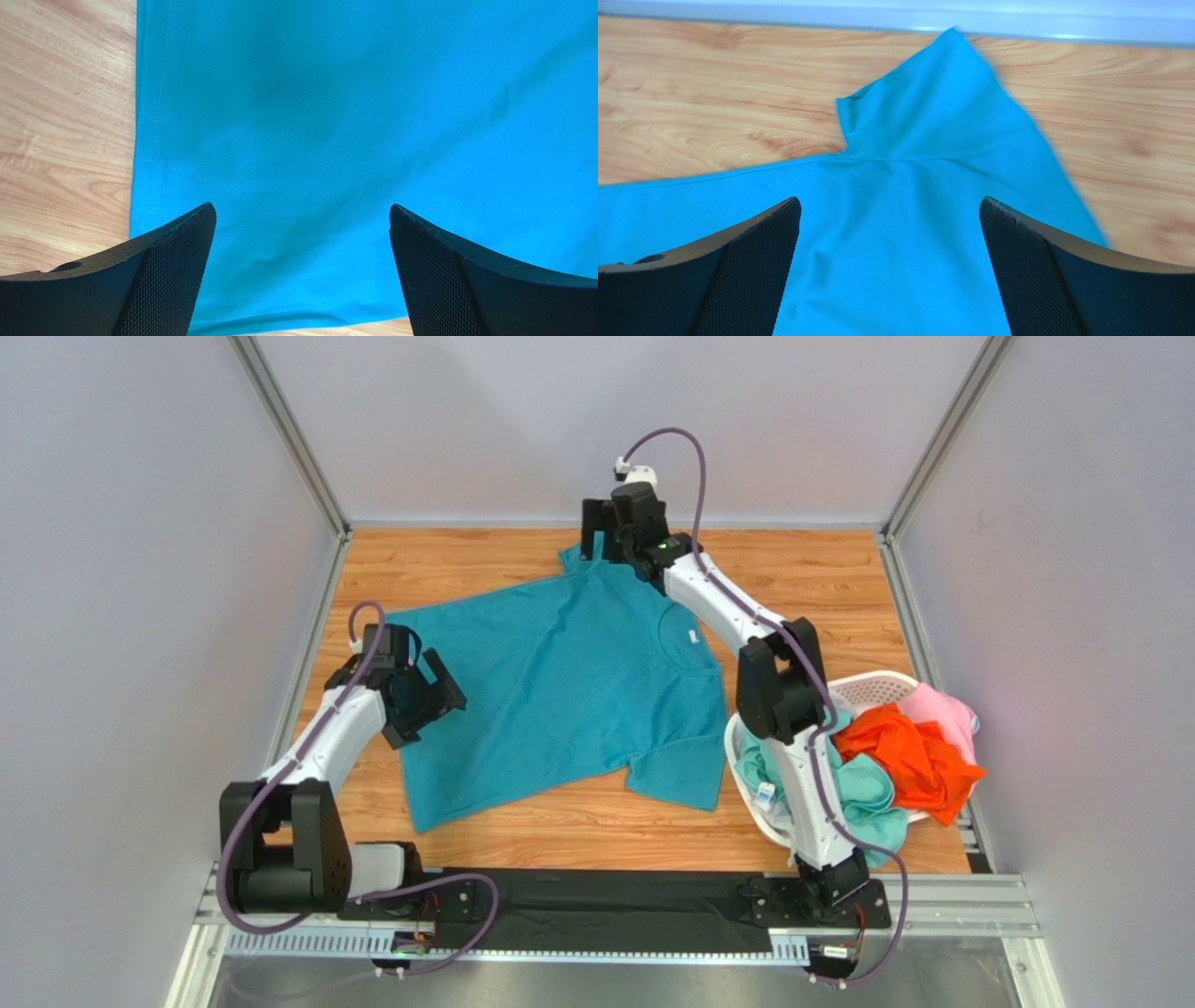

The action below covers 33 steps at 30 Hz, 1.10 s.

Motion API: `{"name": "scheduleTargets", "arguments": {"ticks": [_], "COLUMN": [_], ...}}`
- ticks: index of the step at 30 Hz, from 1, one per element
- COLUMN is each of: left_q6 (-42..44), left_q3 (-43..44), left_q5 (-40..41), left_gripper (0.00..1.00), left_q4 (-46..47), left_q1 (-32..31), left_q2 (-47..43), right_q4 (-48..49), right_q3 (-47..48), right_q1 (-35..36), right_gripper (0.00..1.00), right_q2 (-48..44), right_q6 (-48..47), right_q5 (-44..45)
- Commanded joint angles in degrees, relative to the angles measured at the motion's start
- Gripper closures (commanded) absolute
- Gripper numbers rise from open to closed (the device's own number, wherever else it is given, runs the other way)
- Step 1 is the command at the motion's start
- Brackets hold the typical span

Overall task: Fold and stack the t-shirts
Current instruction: Flatten the tshirt out

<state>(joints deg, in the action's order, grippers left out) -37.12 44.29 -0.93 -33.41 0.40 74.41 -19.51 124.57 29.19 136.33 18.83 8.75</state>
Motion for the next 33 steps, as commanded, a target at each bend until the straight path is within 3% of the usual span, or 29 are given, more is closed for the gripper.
{"name": "scheduleTargets", "arguments": {"ticks": [1,13,23,27,33], "left_q6": [-0.4,-1.11,-1.28,-1.37,-0.41], "left_q3": [0.18,4.83,12.57,18.26,27.66], "left_q5": [0.84,0.23,0.84,0.84,4.27], "left_gripper": [0.0,0.0,0.0,0.05,0.02], "left_q4": [-0.87,1.33,1.68,-0.07,-4.73], "left_q1": [-0.23,-0.23,-0.23,-0.23,-0.14], "left_q2": [-2.87,7.74,23.05,28.24,34.12], "right_q4": [-5.89,-8.79,-9.23,-9.76,-11.61], "right_q3": [-5.64,-26.73,-30.26,-30.79,-31.85], "right_q1": [0.08,0.25,0.25,-0.18,-1.42], "right_gripper": [0.0,0.0,0.0,0.0,0.0], "right_q2": [-8.44,-19.26,-15.31,-13.38,-11.88], "right_q6": [-4.76,-2.4,0.41,2.0,5.6], "right_q5": [10.66,3.73,1.79,1.79,0.12]}}
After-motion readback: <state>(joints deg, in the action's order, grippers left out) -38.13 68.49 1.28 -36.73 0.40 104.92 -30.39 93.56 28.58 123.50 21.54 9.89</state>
